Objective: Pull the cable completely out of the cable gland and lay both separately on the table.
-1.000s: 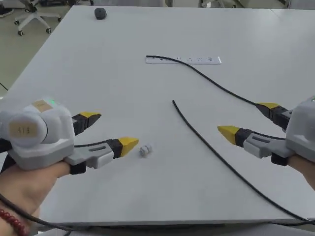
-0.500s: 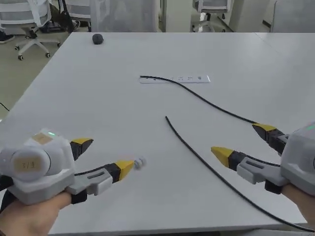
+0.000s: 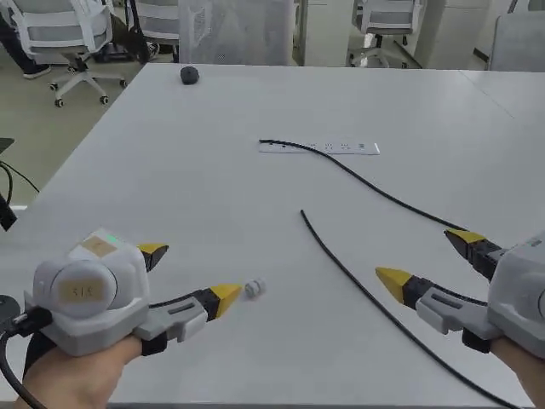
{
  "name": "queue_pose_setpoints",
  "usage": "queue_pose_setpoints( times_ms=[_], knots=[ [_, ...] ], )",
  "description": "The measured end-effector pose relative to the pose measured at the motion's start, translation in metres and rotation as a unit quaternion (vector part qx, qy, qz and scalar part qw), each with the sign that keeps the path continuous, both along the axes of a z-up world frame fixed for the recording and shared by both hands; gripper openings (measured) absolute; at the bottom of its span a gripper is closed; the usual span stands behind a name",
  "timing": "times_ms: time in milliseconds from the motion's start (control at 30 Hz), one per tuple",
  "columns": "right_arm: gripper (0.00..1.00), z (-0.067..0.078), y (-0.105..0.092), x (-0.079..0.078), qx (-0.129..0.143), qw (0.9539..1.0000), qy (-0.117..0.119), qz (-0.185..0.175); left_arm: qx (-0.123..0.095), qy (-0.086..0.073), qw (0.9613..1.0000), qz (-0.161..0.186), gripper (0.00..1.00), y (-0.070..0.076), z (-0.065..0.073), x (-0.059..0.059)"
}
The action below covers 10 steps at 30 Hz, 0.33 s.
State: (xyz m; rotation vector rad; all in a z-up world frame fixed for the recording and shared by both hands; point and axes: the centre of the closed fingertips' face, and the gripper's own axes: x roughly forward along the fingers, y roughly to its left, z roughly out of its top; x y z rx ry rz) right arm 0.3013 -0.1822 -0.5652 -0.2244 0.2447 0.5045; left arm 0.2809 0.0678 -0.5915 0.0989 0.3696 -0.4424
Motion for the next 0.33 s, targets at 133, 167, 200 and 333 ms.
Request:
queue_pose_setpoints(
  times_ms=[133,167,200,333],
  knots=[
    [0.64,-0.0008,0.0003,-0.0003,-0.005,1.0,-0.001,0.0,0.002,-0.001,1.0,-0.005,0.7,-0.0022,-0.0001,-0.0006],
    [0.63,-0.0011,-0.0005,-0.0003,-0.007,1.0,-0.001,-0.001,0.003,0.0,1.0,-0.008,0.7,-0.0033,-0.0005,-0.0015],
    [0.63,-0.001,-0.0008,-0.0004,-0.005,1.0,-0.001,-0.002,0.001,0.002,1.0,-0.008,0.7,-0.0037,-0.0012,-0.0019],
    [0.63,-0.0014,-0.0029,-0.0008,-0.009,0.9999,-0.002,-0.006,0.0,0.003,1.0,-0.009,0.7,-0.0041,-0.0016,-0.0024]
  ],
)
